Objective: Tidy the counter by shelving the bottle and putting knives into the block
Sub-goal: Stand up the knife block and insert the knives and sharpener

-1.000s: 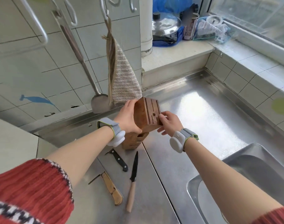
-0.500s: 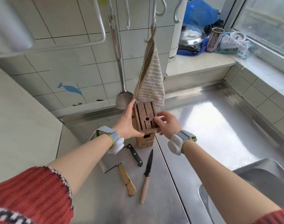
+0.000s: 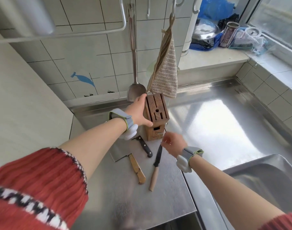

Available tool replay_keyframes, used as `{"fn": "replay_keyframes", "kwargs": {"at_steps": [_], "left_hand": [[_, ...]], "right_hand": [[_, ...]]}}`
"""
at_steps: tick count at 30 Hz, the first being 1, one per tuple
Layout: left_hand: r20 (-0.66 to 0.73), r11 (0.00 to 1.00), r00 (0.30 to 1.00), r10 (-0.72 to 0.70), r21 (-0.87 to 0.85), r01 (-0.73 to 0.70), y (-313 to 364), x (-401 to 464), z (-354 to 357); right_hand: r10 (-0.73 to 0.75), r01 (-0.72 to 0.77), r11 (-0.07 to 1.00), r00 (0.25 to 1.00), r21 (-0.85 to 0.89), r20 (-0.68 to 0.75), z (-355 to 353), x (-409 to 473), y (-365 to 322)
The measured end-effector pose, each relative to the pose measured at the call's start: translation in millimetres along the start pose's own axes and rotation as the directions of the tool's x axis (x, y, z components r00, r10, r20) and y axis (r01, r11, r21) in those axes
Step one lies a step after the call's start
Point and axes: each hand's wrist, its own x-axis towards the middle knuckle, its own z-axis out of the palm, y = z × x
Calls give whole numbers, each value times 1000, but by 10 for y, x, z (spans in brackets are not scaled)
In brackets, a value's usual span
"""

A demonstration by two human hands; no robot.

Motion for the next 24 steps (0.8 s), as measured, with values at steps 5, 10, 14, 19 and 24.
{"fn": "replay_keyframes", "kwargs": {"at_steps": [5,10,14,19,24], "left_hand": [[-2,996,1000,-9,90,9,23,20,-16],[6,996,1000,-24,84,23,-14,38,3],[0,996,1000,-29,89,29,-19,48,2],[-15,995,999,-28,92,29,-7,62,-25],[-2,994,1000,-31,101,31,-14,48,14]], "right_hand": [[-73,233,923,887,-307,455,282,-111,42],[-61,379,830,791,-409,609,400,-136,-20],[-70,425,783,786,-454,614,487,-140,12],[-79,494,679,785,-543,614,481,-130,-23],[-145,611,567,734,-552,663,525,-184,60]]}}
